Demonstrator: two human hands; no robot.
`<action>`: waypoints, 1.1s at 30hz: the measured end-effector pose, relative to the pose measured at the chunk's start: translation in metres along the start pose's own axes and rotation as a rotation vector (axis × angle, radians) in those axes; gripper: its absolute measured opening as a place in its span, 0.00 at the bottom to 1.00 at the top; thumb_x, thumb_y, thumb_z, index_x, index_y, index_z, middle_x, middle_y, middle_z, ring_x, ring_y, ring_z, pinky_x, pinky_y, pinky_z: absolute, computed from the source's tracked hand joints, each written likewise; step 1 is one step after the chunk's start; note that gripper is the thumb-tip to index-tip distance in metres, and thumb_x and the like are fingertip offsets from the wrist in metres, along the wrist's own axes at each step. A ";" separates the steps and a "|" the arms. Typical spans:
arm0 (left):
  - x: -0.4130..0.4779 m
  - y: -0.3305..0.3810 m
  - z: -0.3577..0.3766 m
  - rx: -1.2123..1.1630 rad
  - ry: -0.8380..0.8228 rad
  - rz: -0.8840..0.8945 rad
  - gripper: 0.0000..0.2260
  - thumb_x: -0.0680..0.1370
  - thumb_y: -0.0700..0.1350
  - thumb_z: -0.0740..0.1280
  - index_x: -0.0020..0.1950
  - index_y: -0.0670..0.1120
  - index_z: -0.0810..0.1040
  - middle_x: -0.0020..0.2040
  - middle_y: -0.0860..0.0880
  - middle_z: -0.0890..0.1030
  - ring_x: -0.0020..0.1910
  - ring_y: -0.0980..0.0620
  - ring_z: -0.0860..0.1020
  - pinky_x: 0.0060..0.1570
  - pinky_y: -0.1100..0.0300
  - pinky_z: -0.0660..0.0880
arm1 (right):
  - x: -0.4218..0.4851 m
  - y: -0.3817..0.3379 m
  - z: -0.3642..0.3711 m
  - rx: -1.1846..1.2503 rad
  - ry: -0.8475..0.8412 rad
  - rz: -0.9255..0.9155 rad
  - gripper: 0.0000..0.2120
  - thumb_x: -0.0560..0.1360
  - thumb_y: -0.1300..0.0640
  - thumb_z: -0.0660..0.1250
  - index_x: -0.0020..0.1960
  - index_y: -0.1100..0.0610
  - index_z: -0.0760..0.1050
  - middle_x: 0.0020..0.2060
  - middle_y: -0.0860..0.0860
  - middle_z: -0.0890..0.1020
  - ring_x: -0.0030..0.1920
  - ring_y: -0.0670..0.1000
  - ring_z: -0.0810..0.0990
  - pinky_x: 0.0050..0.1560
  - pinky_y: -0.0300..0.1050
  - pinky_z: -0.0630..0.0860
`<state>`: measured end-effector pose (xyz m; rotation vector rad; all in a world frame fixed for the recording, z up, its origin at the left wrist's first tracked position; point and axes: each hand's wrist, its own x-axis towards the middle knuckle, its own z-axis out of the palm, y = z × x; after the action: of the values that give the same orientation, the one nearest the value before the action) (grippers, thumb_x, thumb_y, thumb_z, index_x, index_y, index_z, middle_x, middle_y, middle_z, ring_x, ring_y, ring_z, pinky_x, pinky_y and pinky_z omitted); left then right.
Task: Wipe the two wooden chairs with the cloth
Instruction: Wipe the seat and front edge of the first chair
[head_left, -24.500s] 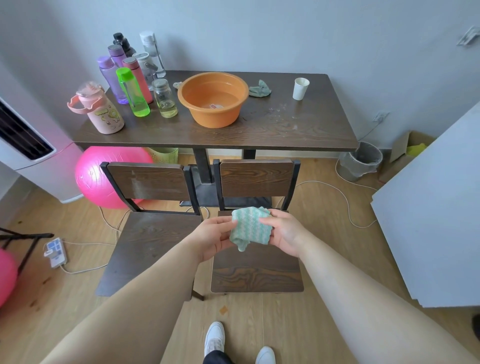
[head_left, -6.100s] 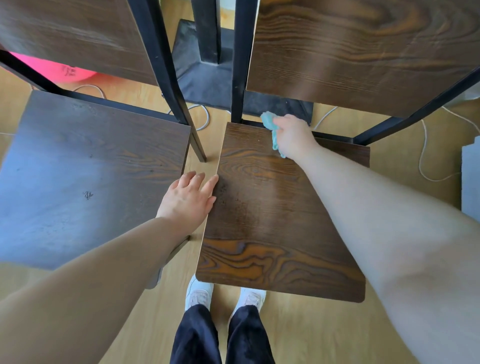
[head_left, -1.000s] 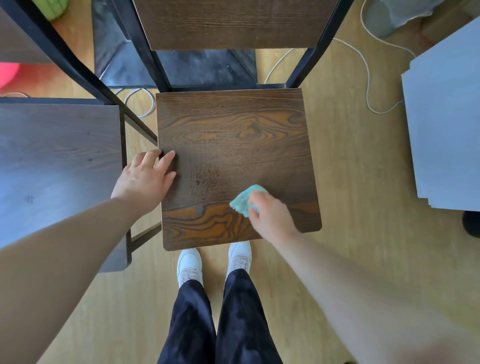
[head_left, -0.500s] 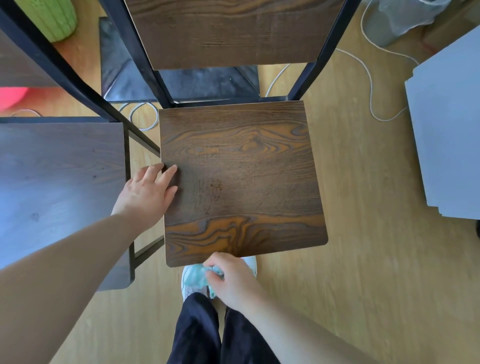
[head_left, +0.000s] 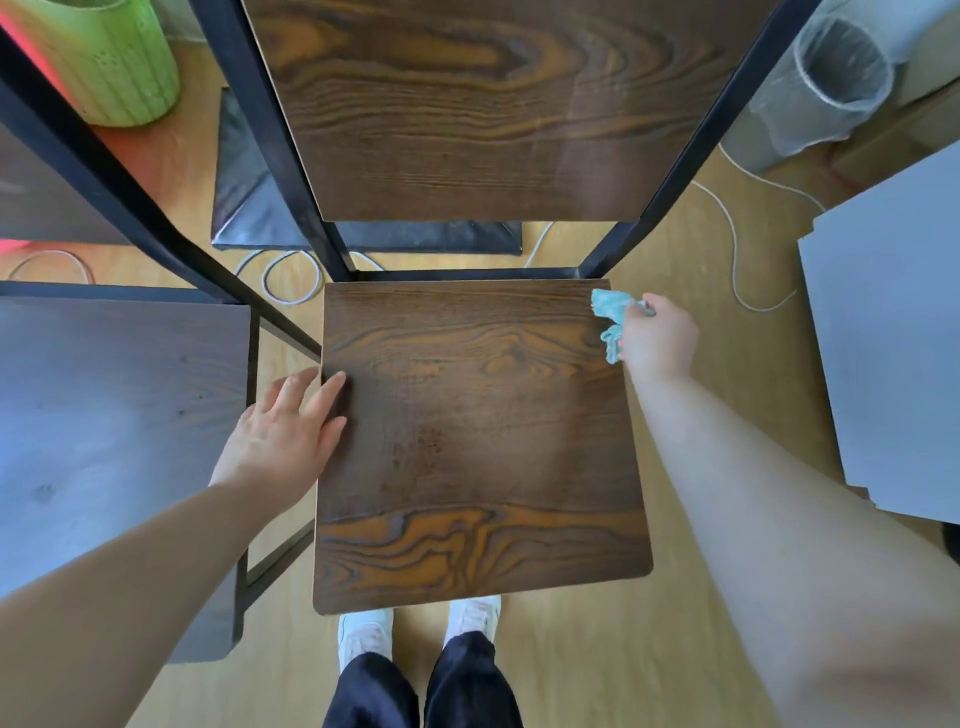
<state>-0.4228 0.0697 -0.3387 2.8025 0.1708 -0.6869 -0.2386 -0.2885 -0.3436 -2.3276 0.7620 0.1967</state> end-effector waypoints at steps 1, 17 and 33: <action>0.001 -0.001 -0.001 -0.003 -0.001 -0.010 0.25 0.83 0.56 0.55 0.79 0.51 0.62 0.76 0.44 0.65 0.74 0.41 0.62 0.67 0.41 0.69 | 0.005 -0.005 0.005 -0.011 0.000 0.029 0.18 0.79 0.52 0.60 0.66 0.54 0.77 0.56 0.55 0.83 0.50 0.59 0.84 0.52 0.57 0.82; 0.016 -0.020 -0.011 -0.009 -0.036 -0.037 0.29 0.80 0.60 0.45 0.80 0.53 0.58 0.78 0.45 0.62 0.75 0.41 0.60 0.71 0.42 0.65 | -0.067 -0.082 0.096 -0.374 -0.357 -0.438 0.21 0.85 0.55 0.53 0.77 0.56 0.63 0.70 0.56 0.71 0.66 0.56 0.73 0.63 0.47 0.72; -0.007 -0.021 -0.011 0.066 -0.027 -0.002 0.25 0.84 0.57 0.50 0.81 0.52 0.55 0.79 0.44 0.60 0.76 0.41 0.59 0.72 0.44 0.64 | -0.193 0.010 0.105 -0.376 -0.777 -0.860 0.21 0.83 0.57 0.59 0.76 0.54 0.67 0.63 0.54 0.77 0.59 0.57 0.77 0.61 0.53 0.76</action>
<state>-0.4277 0.0929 -0.3304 2.8543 0.1482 -0.7428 -0.3960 -0.1360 -0.3654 -2.3944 -0.6969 0.8250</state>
